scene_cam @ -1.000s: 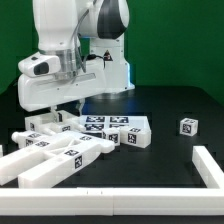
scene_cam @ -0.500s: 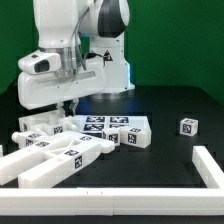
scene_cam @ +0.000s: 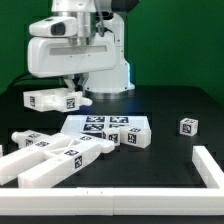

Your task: Assemble chair

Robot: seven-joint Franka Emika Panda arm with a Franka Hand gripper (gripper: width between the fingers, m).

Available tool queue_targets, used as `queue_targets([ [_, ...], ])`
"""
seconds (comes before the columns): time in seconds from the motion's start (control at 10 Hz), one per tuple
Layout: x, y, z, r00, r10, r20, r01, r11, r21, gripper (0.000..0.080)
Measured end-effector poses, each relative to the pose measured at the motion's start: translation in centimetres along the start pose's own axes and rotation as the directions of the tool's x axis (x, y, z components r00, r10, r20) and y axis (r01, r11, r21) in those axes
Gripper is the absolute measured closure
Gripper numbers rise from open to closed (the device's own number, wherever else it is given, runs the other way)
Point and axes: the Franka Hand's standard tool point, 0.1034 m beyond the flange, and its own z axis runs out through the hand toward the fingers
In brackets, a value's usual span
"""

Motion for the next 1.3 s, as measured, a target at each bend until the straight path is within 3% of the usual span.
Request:
queue_targets([
  [0.1,-0.3,0.1,0.2,1.000,0.008,0.004,-0.008,1.000,0.010,0.0772],
  [0.4,0.6,0.5,0.0,1.000,-0.020,-0.003,0.020,1.000,0.003,0.0772],
  [0.5,3.3,0.5,-0.8,0.989,-0.149,-0.023,0.149,0.989,-0.017,0.0772],
  [0.6,5.5,-0.3,-1.1,0.968,-0.249,-0.008,0.249,0.968,-0.017,0.0772],
  [0.7,6.8,-1.3,-1.4,0.941,-0.339,0.006,0.339,0.940,-0.033,0.0772],
  [0.8,5.9,-1.8,-1.4,0.948,-0.318,-0.016,0.317,0.947,-0.048,0.0772],
  [1.1,5.6,-2.1,-0.8,0.984,-0.176,-0.014,0.176,0.984,-0.028,0.0772],
  [1.2,6.3,-2.2,-1.0,0.991,-0.130,-0.013,0.130,0.991,-0.025,0.0772],
  [1.3,8.8,-2.0,-1.5,0.993,-0.117,-0.015,0.116,0.993,-0.026,0.0772],
])
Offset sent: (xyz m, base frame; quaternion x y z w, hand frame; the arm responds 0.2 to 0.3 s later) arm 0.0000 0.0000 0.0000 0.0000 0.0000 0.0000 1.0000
